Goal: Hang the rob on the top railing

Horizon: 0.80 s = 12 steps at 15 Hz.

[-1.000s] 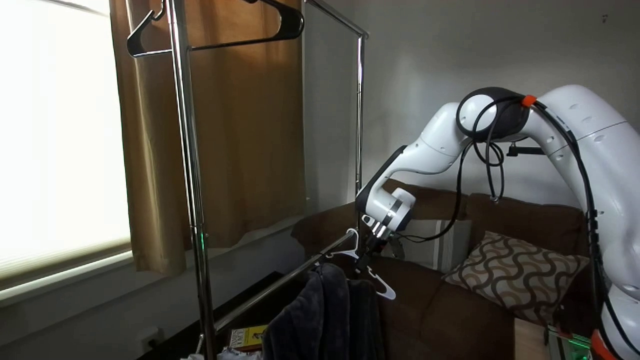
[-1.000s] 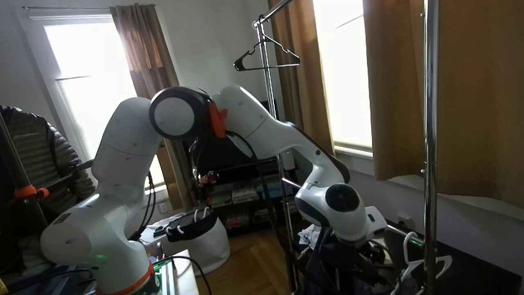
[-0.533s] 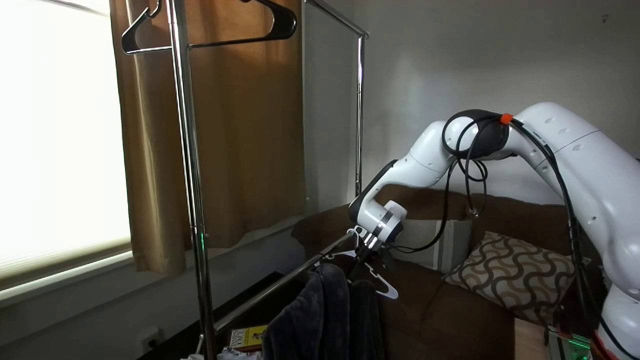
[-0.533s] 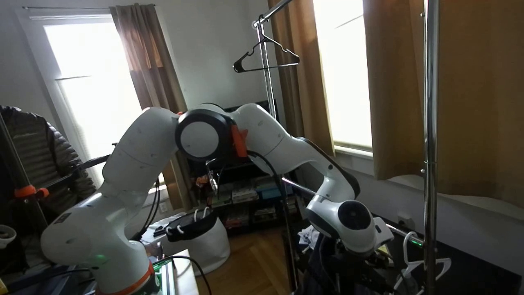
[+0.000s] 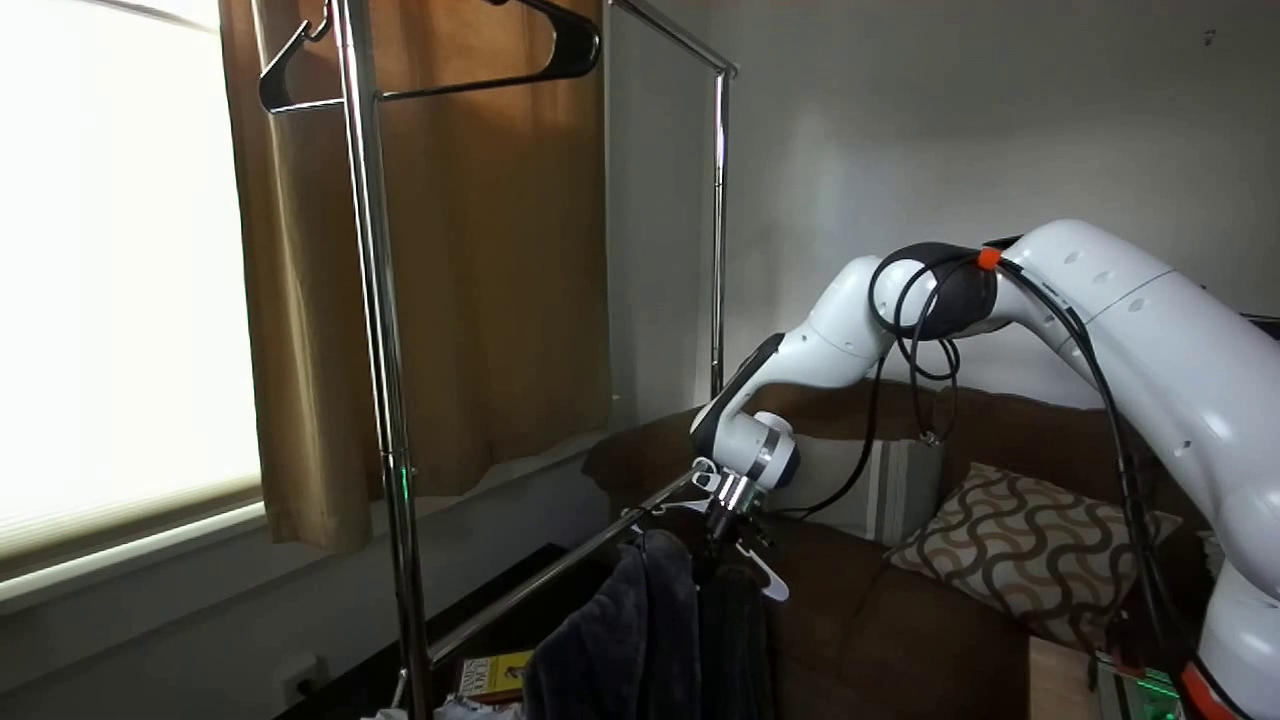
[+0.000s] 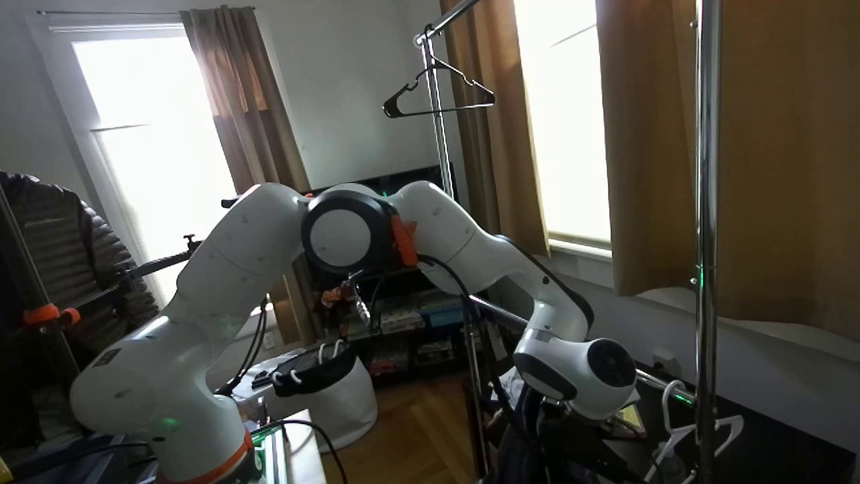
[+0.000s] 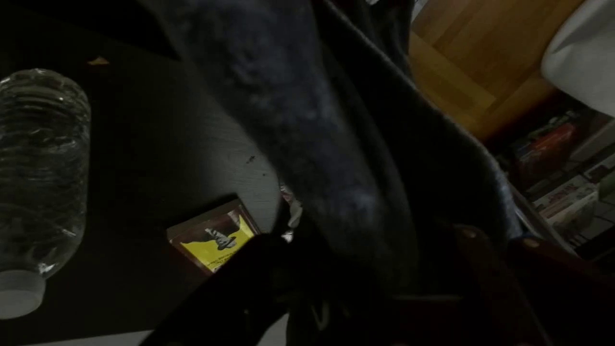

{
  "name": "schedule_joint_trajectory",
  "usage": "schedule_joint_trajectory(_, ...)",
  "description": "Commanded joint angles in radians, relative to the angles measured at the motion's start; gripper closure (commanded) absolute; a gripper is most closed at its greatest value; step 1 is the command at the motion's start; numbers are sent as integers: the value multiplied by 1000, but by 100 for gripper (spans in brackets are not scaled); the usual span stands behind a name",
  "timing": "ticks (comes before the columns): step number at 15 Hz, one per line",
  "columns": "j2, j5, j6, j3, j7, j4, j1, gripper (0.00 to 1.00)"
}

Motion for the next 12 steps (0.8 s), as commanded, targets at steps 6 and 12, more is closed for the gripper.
schedule_joint_trajectory(6,-114,75,-302,8,-45,-60,-105,99)
schedule_joint_trajectory(12,-286,152,-589,-63,-269,-228,-165,98)
